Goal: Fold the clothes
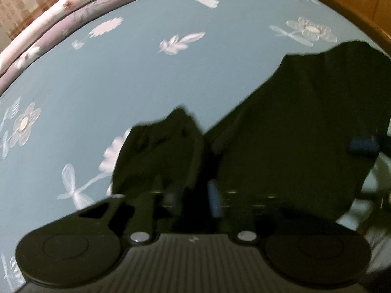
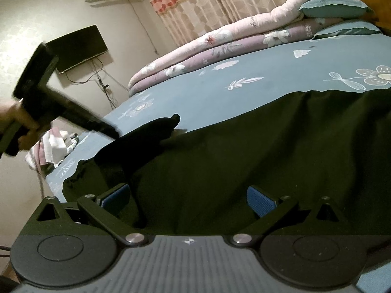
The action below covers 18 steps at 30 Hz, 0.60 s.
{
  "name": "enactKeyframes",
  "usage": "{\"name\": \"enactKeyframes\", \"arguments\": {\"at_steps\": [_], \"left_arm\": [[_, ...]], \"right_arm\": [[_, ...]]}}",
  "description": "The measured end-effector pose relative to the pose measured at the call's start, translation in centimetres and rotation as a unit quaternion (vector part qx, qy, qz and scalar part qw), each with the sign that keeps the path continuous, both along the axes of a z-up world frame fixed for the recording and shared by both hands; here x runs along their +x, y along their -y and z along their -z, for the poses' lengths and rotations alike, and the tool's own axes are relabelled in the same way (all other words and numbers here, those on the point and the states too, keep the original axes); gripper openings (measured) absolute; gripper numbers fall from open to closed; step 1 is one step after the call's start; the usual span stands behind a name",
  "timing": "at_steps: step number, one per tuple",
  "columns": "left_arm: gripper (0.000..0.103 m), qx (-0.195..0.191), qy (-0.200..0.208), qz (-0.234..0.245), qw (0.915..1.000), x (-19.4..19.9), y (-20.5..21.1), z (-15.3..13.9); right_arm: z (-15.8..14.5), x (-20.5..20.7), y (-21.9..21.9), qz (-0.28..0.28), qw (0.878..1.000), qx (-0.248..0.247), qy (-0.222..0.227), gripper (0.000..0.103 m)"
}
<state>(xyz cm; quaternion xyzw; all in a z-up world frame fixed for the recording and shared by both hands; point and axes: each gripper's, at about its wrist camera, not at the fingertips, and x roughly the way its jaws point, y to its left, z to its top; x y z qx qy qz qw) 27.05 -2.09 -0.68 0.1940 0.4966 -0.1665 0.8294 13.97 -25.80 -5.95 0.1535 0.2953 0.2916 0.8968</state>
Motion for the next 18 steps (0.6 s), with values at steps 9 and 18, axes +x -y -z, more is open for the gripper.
{"name": "enactKeyframes", "arguments": {"at_steps": [9, 18], "left_arm": [[0.001, 0.042, -0.028, -0.002, 0.9987, 3.9, 2.2, 4.4], [0.001, 0.067, -0.009, 0.01, 0.9977, 0.0, -1.8, 0.9]], "right_arm": [[-0.2, 0.0, 0.8, 0.007, 1.0, 0.02, 0.001, 0.103], [-0.3, 0.1, 0.6, 0.002, 1.0, 0.017, 0.002, 0.103]]}}
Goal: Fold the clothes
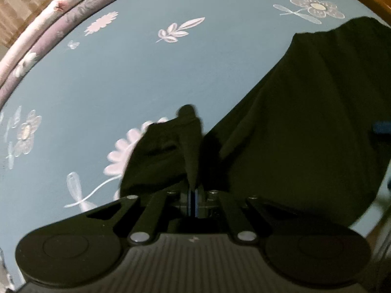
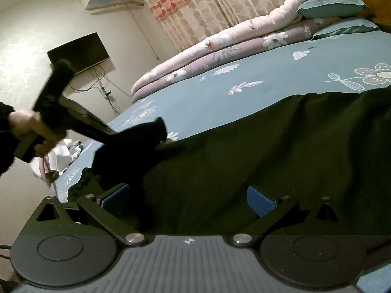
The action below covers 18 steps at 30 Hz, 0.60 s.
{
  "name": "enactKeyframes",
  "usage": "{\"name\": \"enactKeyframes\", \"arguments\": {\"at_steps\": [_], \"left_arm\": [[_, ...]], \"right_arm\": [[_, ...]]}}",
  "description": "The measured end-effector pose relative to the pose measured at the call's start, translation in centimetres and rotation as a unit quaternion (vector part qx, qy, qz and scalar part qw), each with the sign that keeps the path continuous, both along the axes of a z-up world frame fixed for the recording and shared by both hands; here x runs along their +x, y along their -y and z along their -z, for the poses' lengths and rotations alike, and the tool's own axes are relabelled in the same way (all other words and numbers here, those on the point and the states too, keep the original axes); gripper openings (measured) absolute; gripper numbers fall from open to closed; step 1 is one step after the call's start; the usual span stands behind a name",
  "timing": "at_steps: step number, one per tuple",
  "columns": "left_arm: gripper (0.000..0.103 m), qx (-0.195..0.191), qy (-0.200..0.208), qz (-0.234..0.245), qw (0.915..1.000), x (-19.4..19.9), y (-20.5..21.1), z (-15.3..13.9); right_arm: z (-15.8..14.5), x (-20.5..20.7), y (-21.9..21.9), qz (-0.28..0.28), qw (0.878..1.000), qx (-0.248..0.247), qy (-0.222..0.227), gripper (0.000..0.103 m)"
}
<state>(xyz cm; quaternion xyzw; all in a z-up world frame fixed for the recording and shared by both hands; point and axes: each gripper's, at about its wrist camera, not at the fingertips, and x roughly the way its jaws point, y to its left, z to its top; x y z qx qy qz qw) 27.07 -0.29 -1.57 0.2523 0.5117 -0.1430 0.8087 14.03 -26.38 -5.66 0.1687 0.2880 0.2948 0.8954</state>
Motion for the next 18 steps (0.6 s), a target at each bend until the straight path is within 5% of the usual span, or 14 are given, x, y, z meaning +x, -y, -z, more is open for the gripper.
{"name": "enactKeyframes", "arguments": {"at_steps": [18], "left_arm": [[0.001, 0.011, -0.054, -0.07, 0.996, -6.2, -8.0, 2.1]], "right_arm": [[0.4, -0.1, -0.9, 0.003, 0.999, -0.032, -0.002, 0.103]]}}
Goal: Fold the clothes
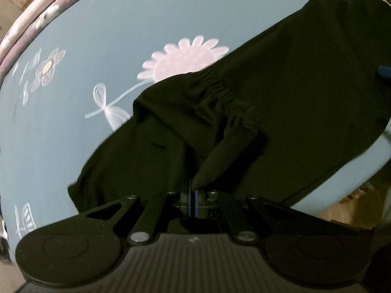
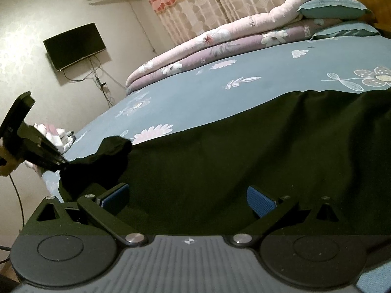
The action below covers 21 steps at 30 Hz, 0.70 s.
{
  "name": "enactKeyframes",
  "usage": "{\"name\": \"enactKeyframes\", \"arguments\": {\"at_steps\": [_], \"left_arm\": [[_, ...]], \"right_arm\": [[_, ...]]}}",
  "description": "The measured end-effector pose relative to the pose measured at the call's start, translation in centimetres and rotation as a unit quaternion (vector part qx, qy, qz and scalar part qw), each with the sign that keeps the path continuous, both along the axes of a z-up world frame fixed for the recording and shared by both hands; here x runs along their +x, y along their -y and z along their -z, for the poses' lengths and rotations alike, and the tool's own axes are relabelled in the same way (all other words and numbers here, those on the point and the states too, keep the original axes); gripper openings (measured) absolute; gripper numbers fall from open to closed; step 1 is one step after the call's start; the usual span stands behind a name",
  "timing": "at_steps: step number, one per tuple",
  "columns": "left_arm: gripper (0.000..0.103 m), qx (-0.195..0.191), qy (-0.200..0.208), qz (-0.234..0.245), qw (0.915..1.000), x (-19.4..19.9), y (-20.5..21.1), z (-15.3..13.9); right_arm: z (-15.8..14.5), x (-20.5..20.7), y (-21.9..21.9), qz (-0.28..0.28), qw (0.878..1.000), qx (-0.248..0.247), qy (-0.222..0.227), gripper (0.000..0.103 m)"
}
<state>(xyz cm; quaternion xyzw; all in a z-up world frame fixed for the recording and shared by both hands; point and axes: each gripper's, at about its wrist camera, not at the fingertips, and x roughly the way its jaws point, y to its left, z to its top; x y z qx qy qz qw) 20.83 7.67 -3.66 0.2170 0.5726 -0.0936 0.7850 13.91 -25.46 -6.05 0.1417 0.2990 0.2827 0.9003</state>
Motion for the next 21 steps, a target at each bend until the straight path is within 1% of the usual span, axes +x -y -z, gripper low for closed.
{"name": "enactKeyframes", "arguments": {"at_steps": [3, 5, 7, 10, 13, 15, 16, 17, 19, 21], "left_arm": [[0.003, -0.002, -0.006, -0.015, 0.9999, -0.4, -1.0, 0.3], [0.006, -0.005, -0.009, -0.022, 0.9997, -0.8, -1.6, 0.5], [0.007, -0.01, -0.013, -0.027, 0.9995, -1.0, -2.2, 0.7], [0.009, -0.014, -0.016, -0.032, 0.9993, -1.7, -2.6, 0.6], [0.012, -0.024, -0.023, -0.042, 0.9986, -2.4, -3.5, 0.2], [0.016, -0.029, -0.027, -0.048, 0.998, -3.0, -4.1, -0.3], [0.019, -0.033, -0.025, -0.052, 0.9978, -3.3, -4.5, -0.7], [0.025, -0.038, -0.02, -0.054, 0.9976, -3.5, -4.7, -1.3], [0.029, -0.048, -0.009, -0.055, 0.9973, -3.7, -5.2, -2.3], [0.036, -0.079, 0.013, -0.059, 0.9951, -3.4, -5.4, -3.6]], "right_arm": [[0.1, 0.1, -0.2, 0.001, 1.0, -0.006, -0.001, 0.103], [0.1, 0.1, -0.4, -0.001, 1.0, -0.011, -0.001, 0.103], [0.3, 0.1, -0.6, -0.002, 1.0, -0.016, -0.002, 0.103], [0.5, 0.1, -0.9, -0.004, 1.0, -0.029, -0.003, 0.103], [0.6, 0.1, -1.0, -0.007, 0.999, -0.035, -0.004, 0.103], [0.6, 0.1, -1.0, -0.008, 0.999, -0.038, -0.004, 0.103], [0.6, 0.1, -1.1, -0.009, 0.999, -0.039, -0.004, 0.103], [0.7, 0.1, -1.0, -0.009, 0.999, -0.04, -0.005, 0.103], [0.7, 0.0, -1.1, -0.011, 0.999, -0.042, -0.004, 0.103], [0.7, -0.1, -1.2, -0.014, 0.999, -0.042, -0.003, 0.103]]}}
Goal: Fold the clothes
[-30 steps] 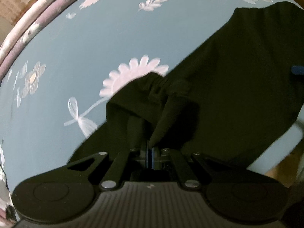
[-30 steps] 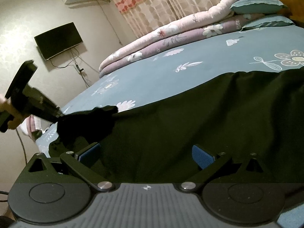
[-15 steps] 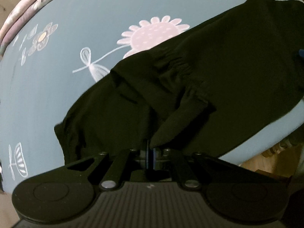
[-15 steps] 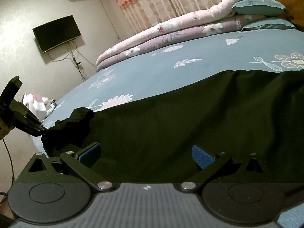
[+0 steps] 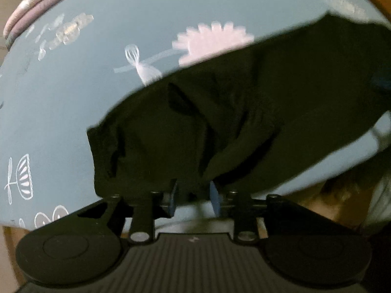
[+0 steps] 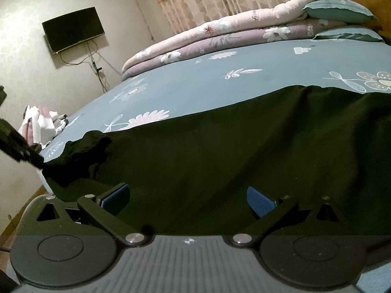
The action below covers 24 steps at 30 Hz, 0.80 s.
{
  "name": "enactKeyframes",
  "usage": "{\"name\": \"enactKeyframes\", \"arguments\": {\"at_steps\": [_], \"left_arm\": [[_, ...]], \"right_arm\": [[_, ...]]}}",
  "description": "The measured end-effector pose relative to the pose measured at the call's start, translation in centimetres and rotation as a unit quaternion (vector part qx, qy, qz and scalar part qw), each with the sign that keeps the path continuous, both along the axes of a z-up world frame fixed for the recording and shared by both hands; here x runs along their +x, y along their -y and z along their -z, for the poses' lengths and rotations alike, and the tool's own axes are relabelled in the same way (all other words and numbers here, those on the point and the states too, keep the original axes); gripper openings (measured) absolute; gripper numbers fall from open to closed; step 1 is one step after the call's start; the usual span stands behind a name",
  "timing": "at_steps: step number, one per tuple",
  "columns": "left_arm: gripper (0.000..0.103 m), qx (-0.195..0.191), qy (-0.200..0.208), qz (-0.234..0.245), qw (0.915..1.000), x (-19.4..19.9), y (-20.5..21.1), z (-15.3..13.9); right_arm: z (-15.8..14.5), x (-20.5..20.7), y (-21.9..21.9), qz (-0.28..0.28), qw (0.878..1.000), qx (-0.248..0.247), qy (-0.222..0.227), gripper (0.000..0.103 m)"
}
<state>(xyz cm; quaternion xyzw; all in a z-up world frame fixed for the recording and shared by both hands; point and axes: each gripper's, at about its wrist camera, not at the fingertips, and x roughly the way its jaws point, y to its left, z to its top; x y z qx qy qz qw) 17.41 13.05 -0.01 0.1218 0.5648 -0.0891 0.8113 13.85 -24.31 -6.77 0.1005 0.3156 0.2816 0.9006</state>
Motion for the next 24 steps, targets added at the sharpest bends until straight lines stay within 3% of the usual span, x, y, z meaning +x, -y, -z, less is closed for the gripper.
{"name": "enactKeyframes", "arguments": {"at_steps": [4, 8, 15, 21, 22, 24], "left_arm": [[0.042, -0.079, 0.032, -0.019, 0.9962, 2.4, -0.3, -0.5], [0.044, -0.149, 0.024, -0.053, 0.9871, 6.0, -1.5, 2.4], [0.045, -0.21, 0.009, -0.107, 0.9717, 8.9, -5.0, 7.7], [0.05, -0.284, 0.031, -0.119, 0.9508, 8.4, -6.9, 9.0], [0.048, -0.291, 0.037, -0.12, 0.9483, 8.2, -7.0, 9.2], [0.033, -0.288, 0.057, -0.122, 0.9481, 8.1, -7.0, 9.3]], "right_arm": [[-0.5, 0.1, -0.2, 0.002, 1.0, 0.009, -0.005, 0.103], [-1.3, -0.6, -0.1, 0.018, 0.999, 0.034, -0.011, 0.103], [-2.5, -1.8, -1.4, 0.049, 0.998, 0.024, -0.016, 0.103], [-3.2, -1.5, -3.4, 0.052, 0.998, 0.015, -0.02, 0.103], [-3.3, -1.4, -3.7, 0.052, 0.998, 0.015, -0.021, 0.103], [-3.4, -1.1, -4.4, 0.054, 0.998, 0.008, -0.024, 0.103]]}}
